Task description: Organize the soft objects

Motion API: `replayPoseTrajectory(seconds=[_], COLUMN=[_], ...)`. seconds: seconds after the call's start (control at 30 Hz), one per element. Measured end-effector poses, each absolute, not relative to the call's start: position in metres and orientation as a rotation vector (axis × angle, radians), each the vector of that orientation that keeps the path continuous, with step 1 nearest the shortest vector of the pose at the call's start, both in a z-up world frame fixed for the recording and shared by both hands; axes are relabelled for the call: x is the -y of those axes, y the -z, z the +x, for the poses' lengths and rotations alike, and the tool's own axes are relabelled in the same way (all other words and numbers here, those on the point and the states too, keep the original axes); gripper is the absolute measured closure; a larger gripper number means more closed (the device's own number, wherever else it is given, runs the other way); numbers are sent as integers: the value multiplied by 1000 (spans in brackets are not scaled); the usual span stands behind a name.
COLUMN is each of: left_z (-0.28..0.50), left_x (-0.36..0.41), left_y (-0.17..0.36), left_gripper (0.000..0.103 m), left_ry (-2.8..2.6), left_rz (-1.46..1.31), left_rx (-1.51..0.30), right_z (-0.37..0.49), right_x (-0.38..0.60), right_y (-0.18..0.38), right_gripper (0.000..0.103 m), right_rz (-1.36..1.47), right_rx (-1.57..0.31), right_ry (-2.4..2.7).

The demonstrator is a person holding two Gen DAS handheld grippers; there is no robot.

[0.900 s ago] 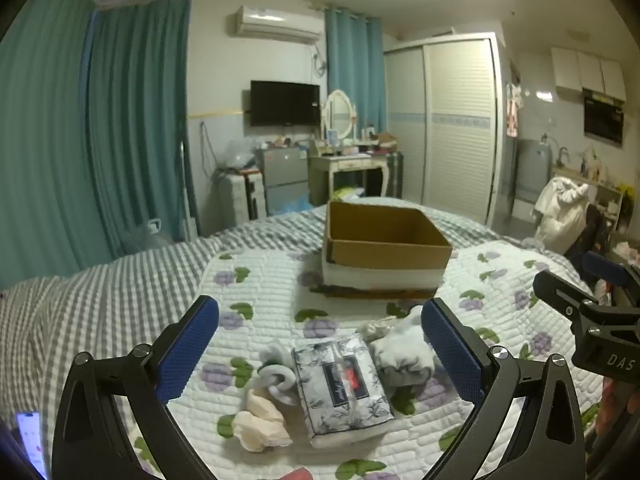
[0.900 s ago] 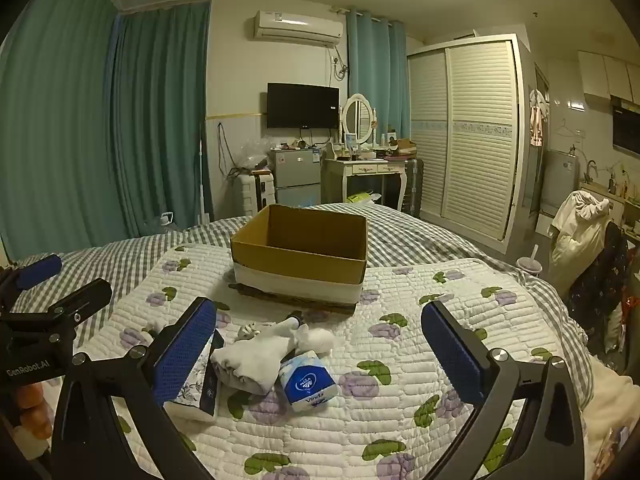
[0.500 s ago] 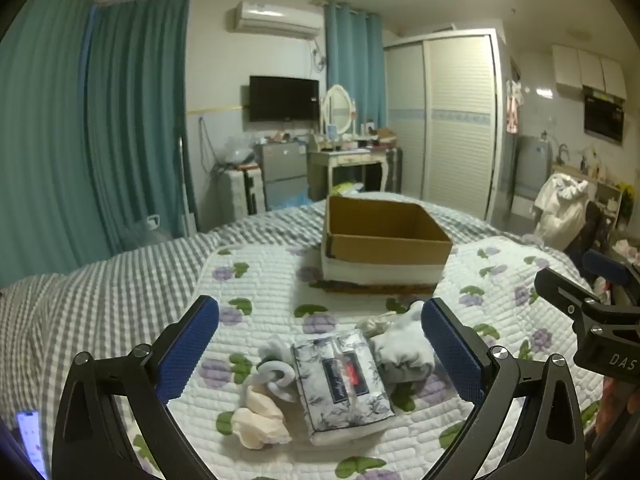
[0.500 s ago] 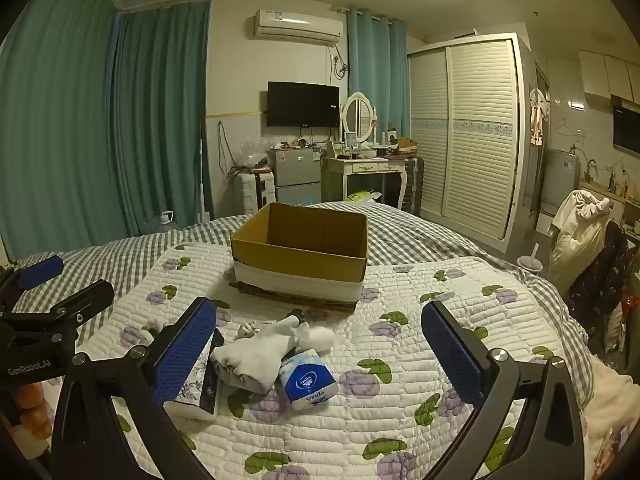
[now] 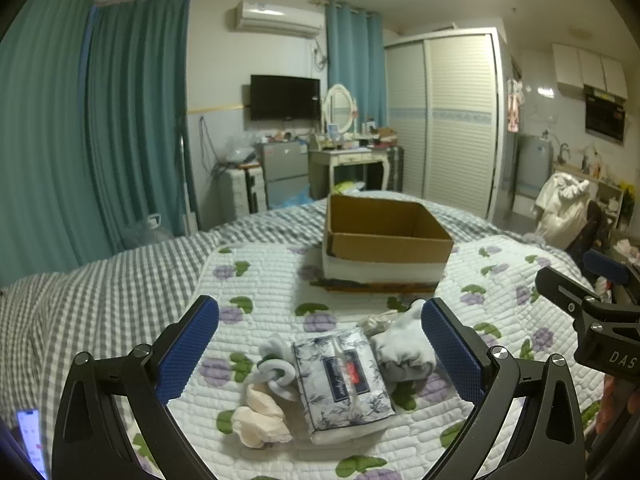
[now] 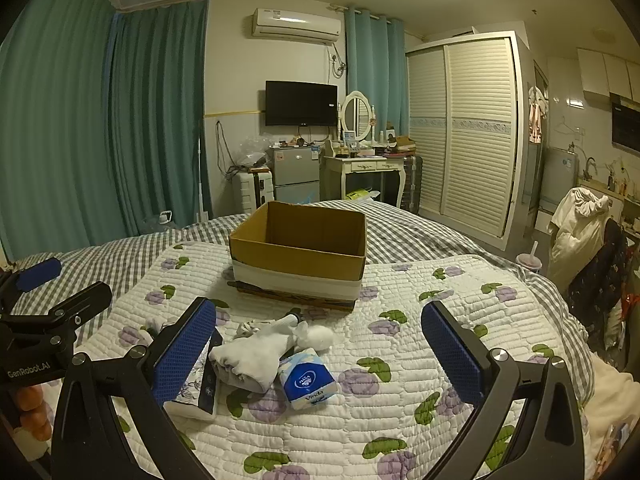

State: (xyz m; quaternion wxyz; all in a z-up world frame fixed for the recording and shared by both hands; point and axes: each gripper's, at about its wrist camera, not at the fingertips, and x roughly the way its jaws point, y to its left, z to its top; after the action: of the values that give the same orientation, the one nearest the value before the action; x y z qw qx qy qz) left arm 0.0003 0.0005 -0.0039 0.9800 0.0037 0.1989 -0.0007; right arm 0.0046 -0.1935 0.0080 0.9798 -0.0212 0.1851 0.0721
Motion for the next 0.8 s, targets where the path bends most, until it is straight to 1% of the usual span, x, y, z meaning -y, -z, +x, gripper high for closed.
replayPoseTrajectory(seconds=[0.8], left_z=[1], left_x=[-1], left_y=[7], left_gripper=[0], left_ry=[-10], left_rz=[-1], left_rx=[-417], right_z=[9], right_x=[194], right_y=[-4], right_gripper=[0], right_rz=[-43], right_rx=[-381], right_ry=[-148])
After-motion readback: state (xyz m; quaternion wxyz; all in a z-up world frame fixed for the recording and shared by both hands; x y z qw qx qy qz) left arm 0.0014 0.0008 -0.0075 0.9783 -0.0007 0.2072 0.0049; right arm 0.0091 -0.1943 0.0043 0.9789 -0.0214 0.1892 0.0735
